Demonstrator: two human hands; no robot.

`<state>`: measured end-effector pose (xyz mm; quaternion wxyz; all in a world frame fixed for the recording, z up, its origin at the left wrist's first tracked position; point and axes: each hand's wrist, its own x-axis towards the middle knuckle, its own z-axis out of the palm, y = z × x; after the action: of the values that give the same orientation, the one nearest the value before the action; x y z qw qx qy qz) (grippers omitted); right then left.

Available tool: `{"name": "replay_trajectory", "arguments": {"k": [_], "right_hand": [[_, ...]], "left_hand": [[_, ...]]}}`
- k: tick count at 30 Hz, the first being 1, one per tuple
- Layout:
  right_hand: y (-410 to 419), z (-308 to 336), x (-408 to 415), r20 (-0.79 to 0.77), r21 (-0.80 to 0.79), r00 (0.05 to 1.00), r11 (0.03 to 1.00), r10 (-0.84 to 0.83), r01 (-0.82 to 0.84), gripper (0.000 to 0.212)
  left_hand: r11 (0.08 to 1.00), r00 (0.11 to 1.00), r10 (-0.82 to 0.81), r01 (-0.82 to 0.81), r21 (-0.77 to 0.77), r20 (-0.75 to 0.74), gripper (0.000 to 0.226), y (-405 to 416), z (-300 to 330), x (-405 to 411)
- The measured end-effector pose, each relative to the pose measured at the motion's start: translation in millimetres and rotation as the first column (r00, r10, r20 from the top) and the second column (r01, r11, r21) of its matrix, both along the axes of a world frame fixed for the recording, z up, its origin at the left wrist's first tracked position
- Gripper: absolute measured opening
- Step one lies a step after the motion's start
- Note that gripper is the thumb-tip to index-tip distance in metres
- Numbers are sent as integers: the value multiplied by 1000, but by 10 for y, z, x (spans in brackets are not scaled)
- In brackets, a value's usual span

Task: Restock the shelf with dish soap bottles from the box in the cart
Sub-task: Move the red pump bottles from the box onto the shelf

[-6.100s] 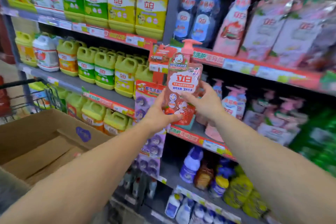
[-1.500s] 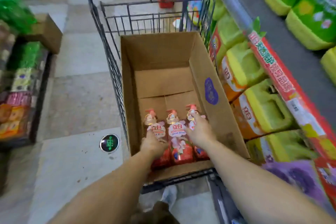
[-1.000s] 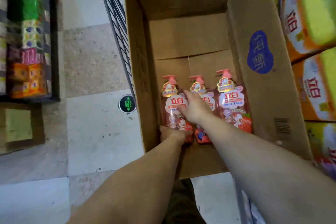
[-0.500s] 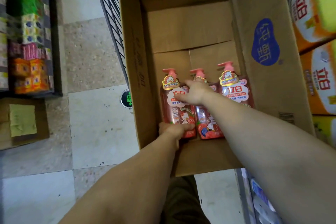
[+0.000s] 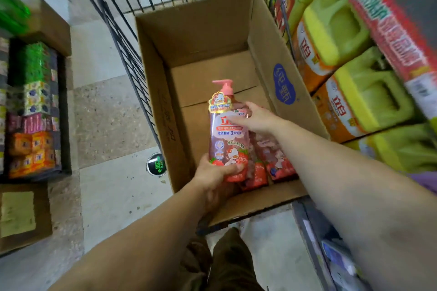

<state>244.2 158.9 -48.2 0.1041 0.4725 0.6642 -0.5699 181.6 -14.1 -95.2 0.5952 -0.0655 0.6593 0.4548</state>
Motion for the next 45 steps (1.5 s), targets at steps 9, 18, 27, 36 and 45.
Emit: {"name": "replay_trajectory", "arguments": {"k": [9, 18, 27, 36, 45], "right_hand": [[-371, 1030, 532, -173, 335, 932, 871, -319, 360, 80], [-1386, 2092, 1005, -365, 572, 738, 489, -567, 659, 85], [-2435, 2895, 1867, -501, 658, 587, 161, -636, 736, 104], [-3901, 3615, 3231, -564, 733, 469, -149, -680, 664, 100], [-5719, 4398, 4720, -558, 795, 400, -331, -727, 508, 101]], "left_hand": [[875, 912, -401, 409, 261, -85, 71, 111, 738, -92], [563, 719, -654, 670, 483, -235, 84, 17, 1560, 44], [221, 539, -736, 764, 607, -410, 105, -186, 2339, 1013], [-150, 303, -797, 739, 657, -523, 79, -1184, 2994, 2660], [-200, 376, -779, 609, 768, -501, 116, -2701, 3752, 4604]]}}
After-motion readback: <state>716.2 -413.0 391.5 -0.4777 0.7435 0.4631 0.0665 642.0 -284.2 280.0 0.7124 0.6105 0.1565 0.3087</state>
